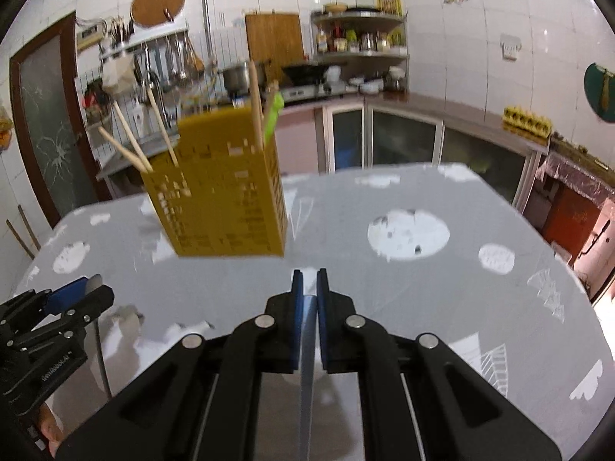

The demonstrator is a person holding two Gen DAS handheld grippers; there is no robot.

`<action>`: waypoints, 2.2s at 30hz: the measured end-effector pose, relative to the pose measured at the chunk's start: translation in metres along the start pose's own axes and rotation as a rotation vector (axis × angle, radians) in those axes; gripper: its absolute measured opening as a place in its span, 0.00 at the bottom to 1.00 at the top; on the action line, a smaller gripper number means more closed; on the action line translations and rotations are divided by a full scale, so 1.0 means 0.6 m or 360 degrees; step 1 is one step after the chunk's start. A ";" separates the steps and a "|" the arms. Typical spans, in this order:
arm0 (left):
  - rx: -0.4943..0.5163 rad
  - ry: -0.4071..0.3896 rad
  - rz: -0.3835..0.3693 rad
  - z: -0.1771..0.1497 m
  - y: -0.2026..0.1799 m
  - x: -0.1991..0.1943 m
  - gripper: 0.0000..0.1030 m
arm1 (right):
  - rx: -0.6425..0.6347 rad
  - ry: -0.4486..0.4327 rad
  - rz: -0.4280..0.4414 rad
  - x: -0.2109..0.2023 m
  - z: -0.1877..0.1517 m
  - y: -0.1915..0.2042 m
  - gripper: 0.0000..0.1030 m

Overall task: Organize utensils
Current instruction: 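Lift the grey spoon and grey utensil toward the yellow holder, then lower the grey spoon and grey utensil into the yellow holder with both grippers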

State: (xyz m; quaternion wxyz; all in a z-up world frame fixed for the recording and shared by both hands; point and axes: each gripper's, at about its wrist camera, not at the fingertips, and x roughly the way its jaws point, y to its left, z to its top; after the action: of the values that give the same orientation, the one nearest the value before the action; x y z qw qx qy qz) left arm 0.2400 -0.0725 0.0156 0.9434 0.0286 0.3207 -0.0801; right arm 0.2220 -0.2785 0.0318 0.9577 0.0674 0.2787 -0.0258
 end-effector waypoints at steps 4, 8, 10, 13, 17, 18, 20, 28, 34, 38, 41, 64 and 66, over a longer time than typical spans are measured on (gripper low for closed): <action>0.0023 -0.0127 0.0033 0.010 0.012 -0.023 0.34 | -0.0031 -0.0132 -0.0013 -0.028 0.018 0.010 0.07; 0.0018 -0.0235 0.0033 0.018 0.026 -0.042 0.34 | -0.0042 -0.0236 -0.0009 -0.045 0.027 0.019 0.07; 0.0027 -0.0282 0.0039 0.020 0.031 -0.049 0.34 | -0.0046 -0.0283 -0.0014 -0.051 0.028 0.023 0.07; 0.0030 -0.0329 0.0048 0.022 0.036 -0.054 0.34 | -0.0050 -0.0337 -0.0023 -0.056 0.030 0.027 0.07; 0.0004 -0.0360 0.0043 0.026 0.043 -0.051 0.34 | -0.0027 -0.0374 -0.0021 -0.055 0.035 0.026 0.07; -0.0002 -0.0368 0.0040 0.028 0.045 -0.050 0.34 | -0.0024 -0.0383 -0.0021 -0.054 0.036 0.027 0.07; -0.0002 -0.0384 0.0041 0.031 0.046 -0.048 0.34 | -0.0024 -0.0399 -0.0019 -0.053 0.039 0.031 0.07; -0.0014 -0.0469 0.0043 0.052 0.050 -0.046 0.34 | -0.0014 -0.0507 -0.0012 -0.057 0.049 0.032 0.07; -0.0039 -0.0540 0.0017 0.085 0.059 -0.053 0.34 | -0.0002 -0.0566 0.0029 -0.067 0.083 0.034 0.07; -0.0055 -0.0588 -0.0010 0.125 0.060 -0.060 0.34 | 0.0007 -0.0605 0.0066 -0.077 0.114 0.042 0.07; -0.0033 -0.0651 -0.0015 0.157 0.054 -0.070 0.34 | 0.0011 -0.0640 0.0099 -0.085 0.141 0.051 0.07; 0.0021 -0.0833 0.0081 0.303 0.006 0.105 0.34 | -0.0052 -0.0591 0.0110 0.064 0.290 0.095 0.07; 0.0019 -0.0809 0.0080 0.295 0.006 0.124 0.34 | -0.0059 -0.0547 0.0102 0.085 0.281 0.091 0.07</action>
State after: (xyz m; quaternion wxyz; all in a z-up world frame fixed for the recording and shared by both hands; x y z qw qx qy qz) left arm 0.4048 -0.0977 0.1108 0.9952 0.0211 0.0719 -0.0632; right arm 0.3593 -0.2492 0.1515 0.9926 0.0531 0.1091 -0.0013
